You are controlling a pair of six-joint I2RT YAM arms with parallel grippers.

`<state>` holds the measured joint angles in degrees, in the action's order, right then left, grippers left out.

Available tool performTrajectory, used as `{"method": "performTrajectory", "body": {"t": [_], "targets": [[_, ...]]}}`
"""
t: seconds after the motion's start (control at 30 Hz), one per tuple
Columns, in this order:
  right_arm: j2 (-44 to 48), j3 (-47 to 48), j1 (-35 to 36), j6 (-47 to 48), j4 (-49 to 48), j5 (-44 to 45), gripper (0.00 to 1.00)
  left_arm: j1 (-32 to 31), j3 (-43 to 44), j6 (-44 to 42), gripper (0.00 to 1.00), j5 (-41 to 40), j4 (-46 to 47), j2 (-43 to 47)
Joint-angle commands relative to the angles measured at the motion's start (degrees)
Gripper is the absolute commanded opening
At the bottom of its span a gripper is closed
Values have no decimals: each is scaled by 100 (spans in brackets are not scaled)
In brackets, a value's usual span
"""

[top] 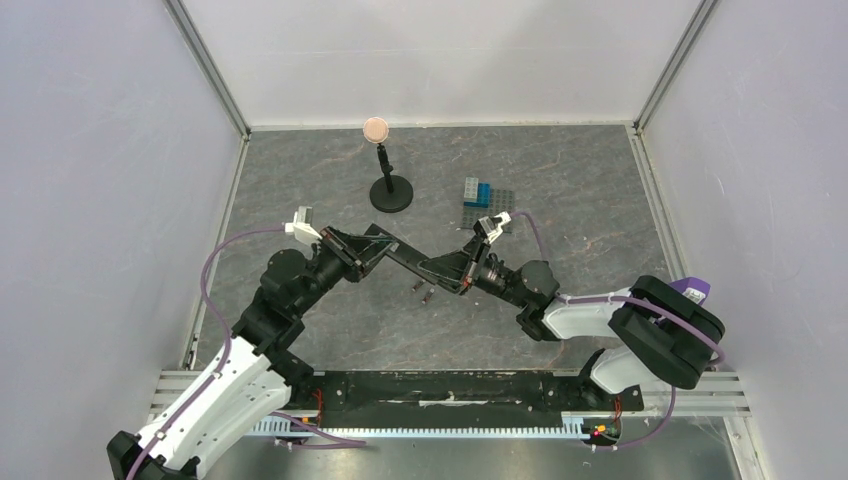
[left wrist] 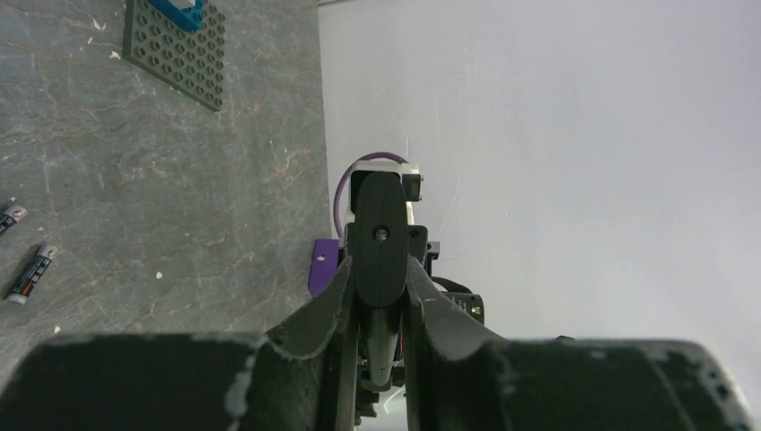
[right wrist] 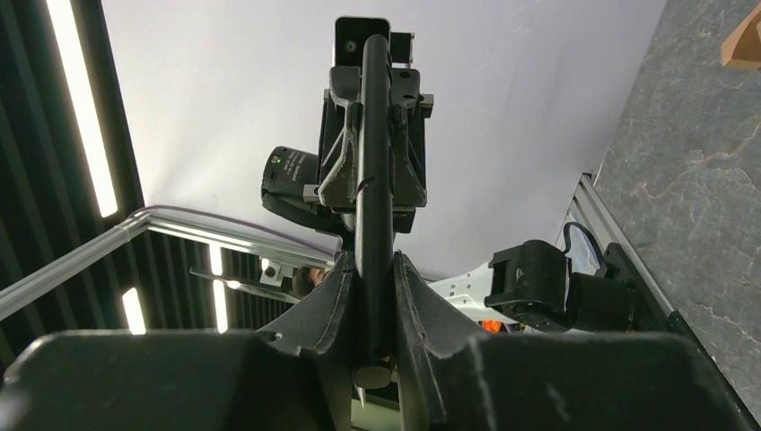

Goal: Load the batteries into the remote control

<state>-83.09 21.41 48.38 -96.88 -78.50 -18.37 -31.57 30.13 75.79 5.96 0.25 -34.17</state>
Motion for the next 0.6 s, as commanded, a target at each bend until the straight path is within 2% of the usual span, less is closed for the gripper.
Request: {"method": "performTrajectory", "body": {"t": [0.0,0.2,0.27,0.4,0.47,0.57], "targets": [[116,139,-39,168,0,-140,5,340,156,94,2,-1521,871,78],[125,291,-63,217,382,-159,6,345,199,-52,2,-1386,874,-130],[122,237,-96,213,420,-163,10,342,194,-108,2,-1379,834,-125],[145,266,-117,251,650,-195,27,337,219,-195,2,-1267,794,-178],[208,327,-127,253,1061,-223,42,342,250,-310,2,-1181,817,-212],[373,421,-128,351,1741,-231,49,344,427,-783,2,-1022,793,-263]]}}
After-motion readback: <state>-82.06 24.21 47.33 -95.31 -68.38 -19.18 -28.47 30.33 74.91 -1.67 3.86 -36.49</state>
